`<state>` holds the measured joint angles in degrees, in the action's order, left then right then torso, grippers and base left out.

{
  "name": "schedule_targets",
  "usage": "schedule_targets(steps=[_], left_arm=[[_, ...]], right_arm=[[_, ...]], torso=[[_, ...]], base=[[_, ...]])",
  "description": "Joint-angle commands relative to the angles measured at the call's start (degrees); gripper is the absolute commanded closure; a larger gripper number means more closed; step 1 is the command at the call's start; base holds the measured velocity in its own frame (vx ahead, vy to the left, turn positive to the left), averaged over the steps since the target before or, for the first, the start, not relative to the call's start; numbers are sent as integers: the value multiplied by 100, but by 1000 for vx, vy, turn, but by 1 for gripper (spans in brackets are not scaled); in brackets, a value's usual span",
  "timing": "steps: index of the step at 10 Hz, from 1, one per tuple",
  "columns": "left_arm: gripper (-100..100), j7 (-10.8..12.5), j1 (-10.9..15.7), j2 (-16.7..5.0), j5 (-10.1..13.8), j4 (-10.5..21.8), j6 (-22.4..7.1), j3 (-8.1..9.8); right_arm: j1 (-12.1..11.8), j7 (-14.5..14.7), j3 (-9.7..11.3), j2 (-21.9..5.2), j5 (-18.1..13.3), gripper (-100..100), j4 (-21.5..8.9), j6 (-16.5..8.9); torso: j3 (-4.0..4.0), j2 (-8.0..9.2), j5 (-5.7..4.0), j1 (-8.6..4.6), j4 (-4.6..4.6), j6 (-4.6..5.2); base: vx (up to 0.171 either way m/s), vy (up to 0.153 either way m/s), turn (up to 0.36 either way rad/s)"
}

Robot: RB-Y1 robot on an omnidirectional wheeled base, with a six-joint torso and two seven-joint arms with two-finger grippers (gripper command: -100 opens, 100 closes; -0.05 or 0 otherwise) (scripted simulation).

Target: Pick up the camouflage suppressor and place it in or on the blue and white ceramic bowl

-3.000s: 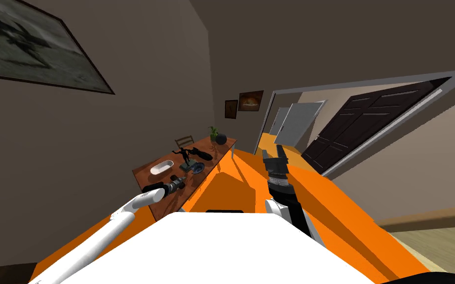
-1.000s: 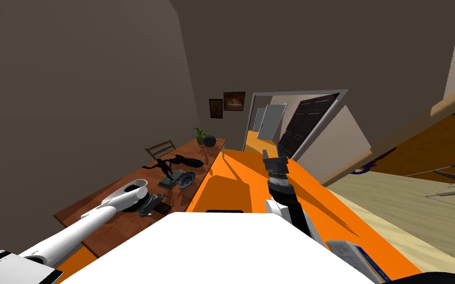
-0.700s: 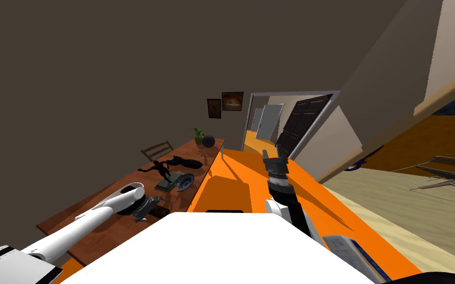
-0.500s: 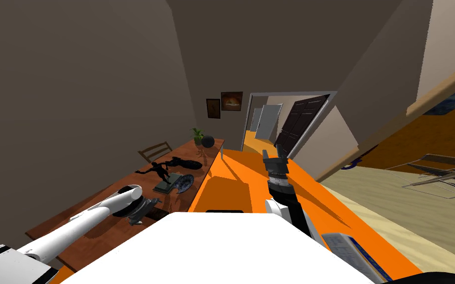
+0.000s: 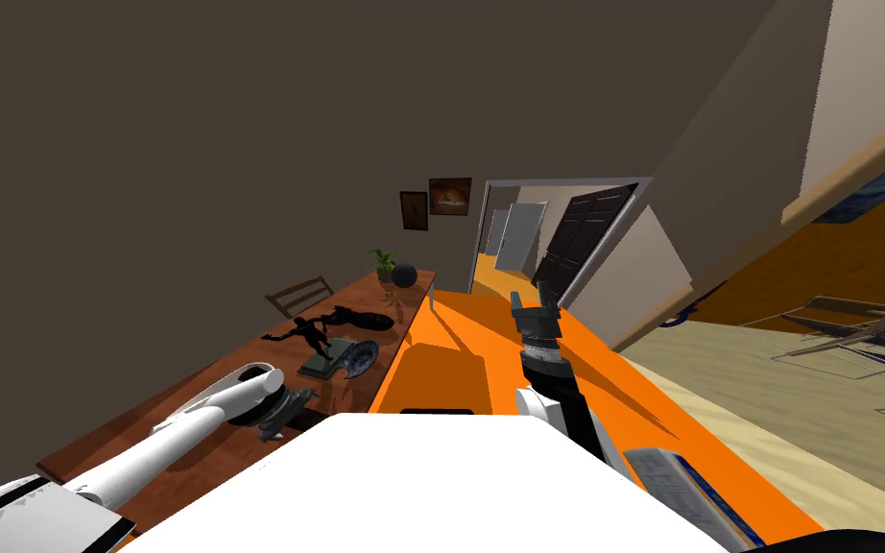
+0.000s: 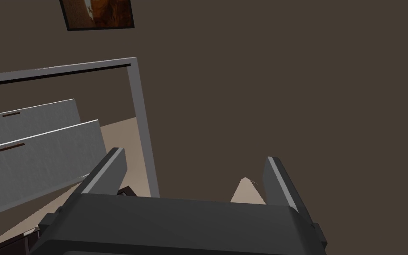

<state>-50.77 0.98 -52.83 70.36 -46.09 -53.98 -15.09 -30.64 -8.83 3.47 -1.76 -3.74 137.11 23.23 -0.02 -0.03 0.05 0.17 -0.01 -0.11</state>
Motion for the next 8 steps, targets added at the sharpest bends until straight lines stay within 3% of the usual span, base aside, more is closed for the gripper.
schedule_targets(steps=[1,2,6,7,8], left_arm=[[-100,0,0,0,0,0,0,0],[100,6,0,10,-9,4,15,0],[100,14,-2,8,-6,8,13,3],[0,13,-2,8,-6,7,13,2],[100,-35,-15,-165,124,-74,-100,2]], right_arm=[[0,0,0,0,0,0,0,0],[0,0,0,0,0,0,0,0],[0,0,0,1,0,0,0,0],[0,0,0,1,0,0,0,0],[0,0,0,1,0,0,0,0]], torso=[[0,0,0,0,0,0],[0,0,-2,-9,0,-1],[-1,-2,-4,-20,0,5],[-1,-3,-4,-20,0,5],[-1,-3,-4,-20,0,4]], base=[[-3,27,-10],[-1,5,3],[0,1,3],[0,0,0],[-5,-35,36]])
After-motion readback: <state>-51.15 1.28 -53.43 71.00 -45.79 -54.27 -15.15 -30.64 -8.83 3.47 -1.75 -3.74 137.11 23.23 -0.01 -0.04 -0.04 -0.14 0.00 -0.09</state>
